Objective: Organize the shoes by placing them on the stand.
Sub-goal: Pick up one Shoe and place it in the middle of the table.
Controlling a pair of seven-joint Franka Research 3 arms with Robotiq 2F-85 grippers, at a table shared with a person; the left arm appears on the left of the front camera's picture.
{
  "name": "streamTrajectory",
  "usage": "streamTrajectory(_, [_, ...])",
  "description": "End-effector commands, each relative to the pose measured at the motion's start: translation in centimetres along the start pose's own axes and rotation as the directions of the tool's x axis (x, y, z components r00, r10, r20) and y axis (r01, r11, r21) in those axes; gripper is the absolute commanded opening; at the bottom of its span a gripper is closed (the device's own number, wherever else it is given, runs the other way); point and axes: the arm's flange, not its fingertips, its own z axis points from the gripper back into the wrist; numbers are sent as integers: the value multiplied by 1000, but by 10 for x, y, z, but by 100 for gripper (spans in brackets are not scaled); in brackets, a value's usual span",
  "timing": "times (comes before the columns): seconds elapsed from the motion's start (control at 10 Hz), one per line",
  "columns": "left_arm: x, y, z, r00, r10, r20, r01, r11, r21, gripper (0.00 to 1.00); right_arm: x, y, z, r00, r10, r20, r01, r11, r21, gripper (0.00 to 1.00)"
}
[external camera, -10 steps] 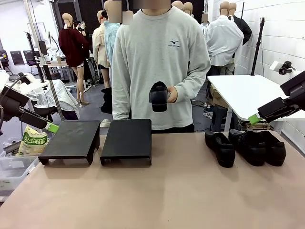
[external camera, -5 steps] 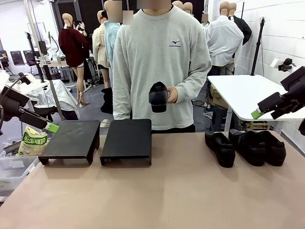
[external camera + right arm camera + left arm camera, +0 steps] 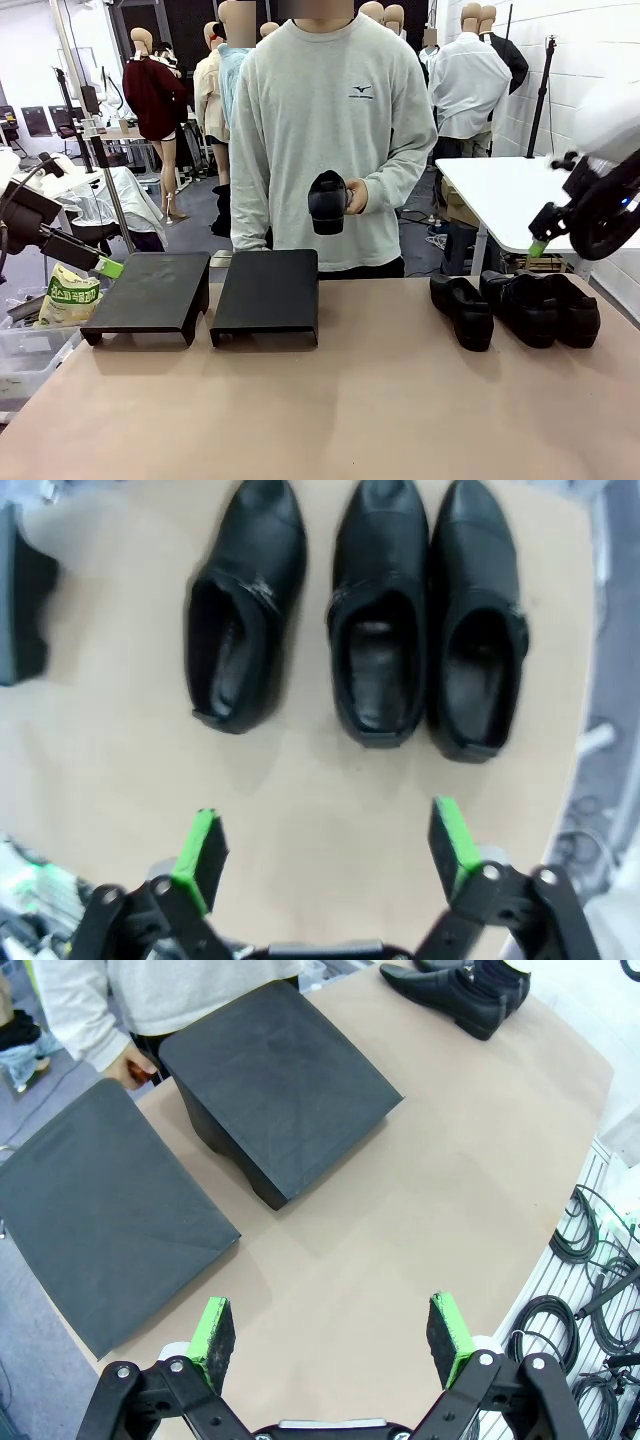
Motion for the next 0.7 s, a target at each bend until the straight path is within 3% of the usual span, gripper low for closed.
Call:
streamTrajectory(0.0, [-2, 3, 0, 1000, -14, 9, 14, 1000, -16, 100, 24, 3, -6, 992, -38, -118, 36, 999, -17, 100])
streamTrajectory(0.6, [-2, 3, 0, 1000, -14, 9, 14, 1000, -16, 100, 27, 1, -28, 992, -33, -122, 32, 999, -14, 100])
